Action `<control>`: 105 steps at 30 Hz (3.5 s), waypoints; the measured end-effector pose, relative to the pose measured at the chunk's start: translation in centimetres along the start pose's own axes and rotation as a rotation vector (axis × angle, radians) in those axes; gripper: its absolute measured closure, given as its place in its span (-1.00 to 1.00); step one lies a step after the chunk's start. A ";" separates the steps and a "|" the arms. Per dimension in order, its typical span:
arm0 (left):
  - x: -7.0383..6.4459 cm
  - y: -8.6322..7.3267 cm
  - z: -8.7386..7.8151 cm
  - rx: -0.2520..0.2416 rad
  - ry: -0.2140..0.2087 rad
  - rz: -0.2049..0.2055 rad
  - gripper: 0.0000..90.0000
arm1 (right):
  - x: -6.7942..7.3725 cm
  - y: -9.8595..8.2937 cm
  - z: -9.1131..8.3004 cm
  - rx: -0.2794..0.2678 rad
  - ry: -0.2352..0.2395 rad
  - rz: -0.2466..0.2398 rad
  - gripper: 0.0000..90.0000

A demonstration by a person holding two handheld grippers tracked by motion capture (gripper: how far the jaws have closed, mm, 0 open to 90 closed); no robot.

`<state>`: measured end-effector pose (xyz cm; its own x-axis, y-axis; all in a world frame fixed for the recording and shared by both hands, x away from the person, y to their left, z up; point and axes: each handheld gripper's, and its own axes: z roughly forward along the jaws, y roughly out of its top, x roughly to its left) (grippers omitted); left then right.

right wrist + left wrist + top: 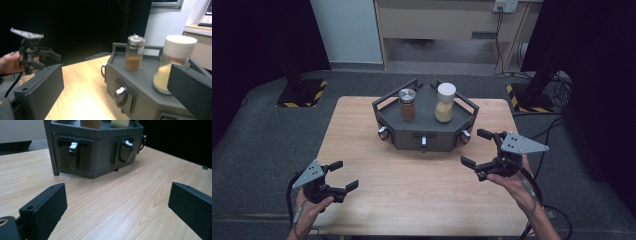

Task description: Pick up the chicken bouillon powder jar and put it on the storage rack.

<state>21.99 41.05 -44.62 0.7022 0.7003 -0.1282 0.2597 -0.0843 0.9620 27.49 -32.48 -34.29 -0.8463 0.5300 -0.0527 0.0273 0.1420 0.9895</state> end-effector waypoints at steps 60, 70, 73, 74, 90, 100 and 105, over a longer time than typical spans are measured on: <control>-0.5 0.3 0.2 0.006 -0.007 0.034 -0.96 | 2.9 -11.7 -3.3 0.079 -0.118 0.112 -0.93; -0.5 0.3 0.2 0.002 -0.004 0.034 -0.96 | 3.2 -11.8 -3.7 0.060 -0.156 0.119 -0.92; -0.5 0.3 0.2 0.001 -0.003 0.034 -0.96 | 3.3 -11.8 -3.8 0.056 -0.169 0.120 -0.92; -0.5 0.2 0.2 -0.001 -0.003 0.034 -0.96 | 3.4 -11.9 -3.9 0.053 -0.184 0.123 -0.92; -0.5 0.0 -0.1 -0.023 0.007 0.027 -0.95 | 3.5 -12.2 -4.3 0.036 -0.236 0.147 -0.92; -0.5 0.0 0.1 -0.018 0.001 0.028 -0.95 | 3.5 -12.2 -4.3 0.034 -0.240 0.156 -0.91; -0.5 0.0 0.1 -0.016 -0.001 0.029 -0.95 | 3.4 -12.3 -4.4 0.029 -0.242 0.163 -0.91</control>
<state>21.77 40.63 -44.55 0.7100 0.6969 -0.1009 0.2290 -0.0930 0.9690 21.92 -36.11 -46.05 -0.6779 0.7316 0.0729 0.1710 0.0604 0.9834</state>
